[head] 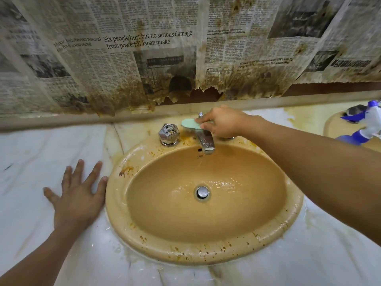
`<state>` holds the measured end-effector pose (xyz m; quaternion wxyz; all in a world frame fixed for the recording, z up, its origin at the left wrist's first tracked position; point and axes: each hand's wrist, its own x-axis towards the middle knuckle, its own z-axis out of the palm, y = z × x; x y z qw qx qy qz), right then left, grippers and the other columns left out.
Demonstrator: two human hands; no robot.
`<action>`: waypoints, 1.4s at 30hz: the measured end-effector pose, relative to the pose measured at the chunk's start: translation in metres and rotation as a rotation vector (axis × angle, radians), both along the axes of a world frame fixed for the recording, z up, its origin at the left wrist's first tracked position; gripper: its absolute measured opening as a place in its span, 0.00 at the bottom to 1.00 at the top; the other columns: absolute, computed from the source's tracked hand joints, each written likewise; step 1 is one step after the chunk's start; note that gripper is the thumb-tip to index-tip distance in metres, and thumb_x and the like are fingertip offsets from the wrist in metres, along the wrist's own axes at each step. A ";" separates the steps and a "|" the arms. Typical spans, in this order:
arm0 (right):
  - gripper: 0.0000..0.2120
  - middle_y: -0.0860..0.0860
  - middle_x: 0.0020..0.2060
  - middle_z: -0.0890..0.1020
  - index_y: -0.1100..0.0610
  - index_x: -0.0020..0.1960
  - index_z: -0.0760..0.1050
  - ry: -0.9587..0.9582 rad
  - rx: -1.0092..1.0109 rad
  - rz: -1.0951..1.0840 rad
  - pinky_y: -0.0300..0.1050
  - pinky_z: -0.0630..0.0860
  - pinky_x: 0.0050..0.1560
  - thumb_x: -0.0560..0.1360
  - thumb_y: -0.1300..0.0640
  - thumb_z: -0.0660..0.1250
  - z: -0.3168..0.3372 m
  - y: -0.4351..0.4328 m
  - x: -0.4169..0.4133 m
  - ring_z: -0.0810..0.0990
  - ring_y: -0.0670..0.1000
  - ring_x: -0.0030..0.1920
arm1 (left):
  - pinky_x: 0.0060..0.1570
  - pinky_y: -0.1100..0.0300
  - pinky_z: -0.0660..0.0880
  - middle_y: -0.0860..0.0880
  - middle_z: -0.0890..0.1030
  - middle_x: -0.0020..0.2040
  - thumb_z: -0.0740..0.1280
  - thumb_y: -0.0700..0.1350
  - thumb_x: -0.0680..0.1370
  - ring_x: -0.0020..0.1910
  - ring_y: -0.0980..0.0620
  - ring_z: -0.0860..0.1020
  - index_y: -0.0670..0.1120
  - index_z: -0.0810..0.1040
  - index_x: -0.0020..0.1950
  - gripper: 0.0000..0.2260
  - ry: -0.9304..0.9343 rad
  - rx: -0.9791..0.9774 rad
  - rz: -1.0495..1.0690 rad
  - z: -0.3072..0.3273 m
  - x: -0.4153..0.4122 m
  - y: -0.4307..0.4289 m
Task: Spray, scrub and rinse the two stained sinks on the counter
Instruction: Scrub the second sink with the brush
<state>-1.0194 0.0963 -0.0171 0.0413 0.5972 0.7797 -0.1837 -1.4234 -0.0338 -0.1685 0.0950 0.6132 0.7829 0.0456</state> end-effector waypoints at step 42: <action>0.16 0.56 0.55 0.82 0.58 0.67 0.75 1.184 -0.022 -1.375 0.51 0.81 0.47 0.80 0.59 0.62 -0.091 -0.045 -0.155 0.81 0.57 0.47 | 0.73 0.27 0.42 0.53 0.49 0.85 0.41 0.70 0.80 0.83 0.52 0.43 0.69 0.53 0.81 0.29 -0.028 0.014 -0.018 0.003 -0.001 0.000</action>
